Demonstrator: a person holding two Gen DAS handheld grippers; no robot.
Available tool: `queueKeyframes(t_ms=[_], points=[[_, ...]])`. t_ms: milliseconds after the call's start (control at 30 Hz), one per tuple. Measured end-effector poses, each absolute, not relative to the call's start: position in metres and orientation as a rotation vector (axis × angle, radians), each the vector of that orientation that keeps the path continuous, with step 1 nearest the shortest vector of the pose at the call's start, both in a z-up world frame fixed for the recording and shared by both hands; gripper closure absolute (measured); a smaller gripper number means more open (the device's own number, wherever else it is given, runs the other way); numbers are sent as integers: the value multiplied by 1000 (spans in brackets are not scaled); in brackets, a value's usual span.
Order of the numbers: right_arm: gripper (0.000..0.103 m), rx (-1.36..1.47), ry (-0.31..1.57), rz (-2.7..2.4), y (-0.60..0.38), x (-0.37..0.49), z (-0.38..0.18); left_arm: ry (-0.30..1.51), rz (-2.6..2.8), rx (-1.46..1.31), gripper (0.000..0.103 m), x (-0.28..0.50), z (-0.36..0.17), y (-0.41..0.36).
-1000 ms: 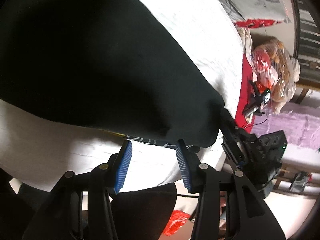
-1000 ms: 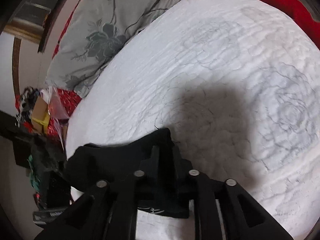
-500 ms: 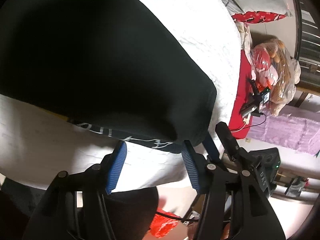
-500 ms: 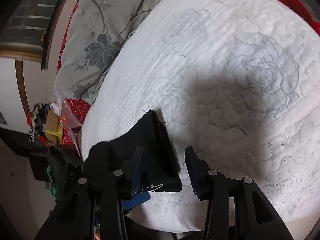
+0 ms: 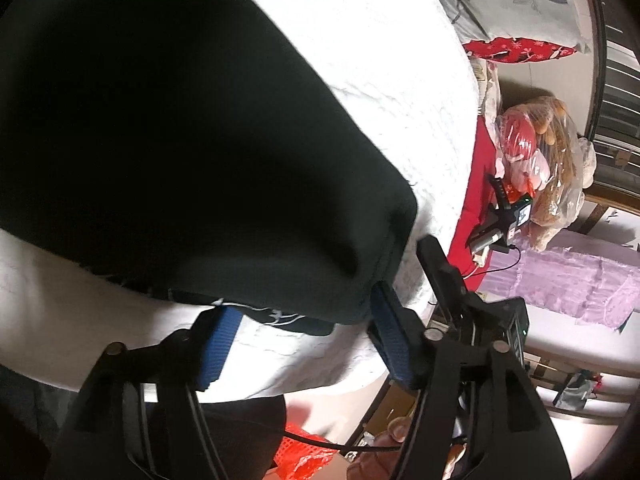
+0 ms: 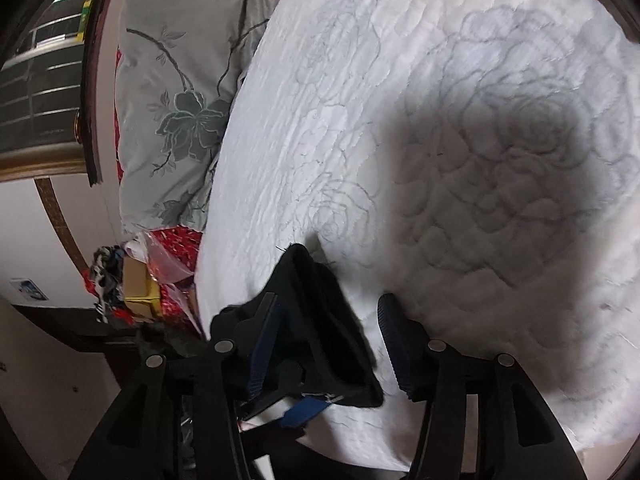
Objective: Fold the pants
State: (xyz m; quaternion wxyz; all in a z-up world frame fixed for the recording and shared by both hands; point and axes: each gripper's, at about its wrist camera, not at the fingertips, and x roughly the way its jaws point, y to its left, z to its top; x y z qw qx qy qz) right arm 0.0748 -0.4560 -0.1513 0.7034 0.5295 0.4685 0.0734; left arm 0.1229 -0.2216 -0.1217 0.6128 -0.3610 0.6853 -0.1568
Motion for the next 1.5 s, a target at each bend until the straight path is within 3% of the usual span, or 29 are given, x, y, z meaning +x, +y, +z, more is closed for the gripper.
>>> queueKeyframes(t_ms=[467,700,733,800,833,867,900,933,1100,1500], points=[[45,1108,1170,318,-444,126,-152,1600,-438,-873,39,120,-125,-234],[56,1082,1209,403,-448,131,-159,1617,-464,-865,39,119,-128,-243],[57,1081,1206,408,-449,131,-160,1619,-467,-870,41,120,-128,-243],[59,1061,1199,413,-448,131,-159,1628,-481,-871,58,120,-130,-241],[63,1044,1198,413,-447,131,-158,1632,-481,-873,62,120,-131,-239],[67,1019,1195,400,-446,131,-157,1641,-486,-881,73,119,-133,-237],[77,1001,1195,386,-445,131,-157,1649,-493,-892,82,120,-135,-236],[84,993,1198,379,-444,131,-157,1658,-499,-904,82,119,-136,-235],[90,934,1170,350,-438,129,-146,1664,-506,-940,86,115,-132,-225],[92,773,1099,316,-406,126,-91,1573,-557,-1025,86,114,-97,-189]])
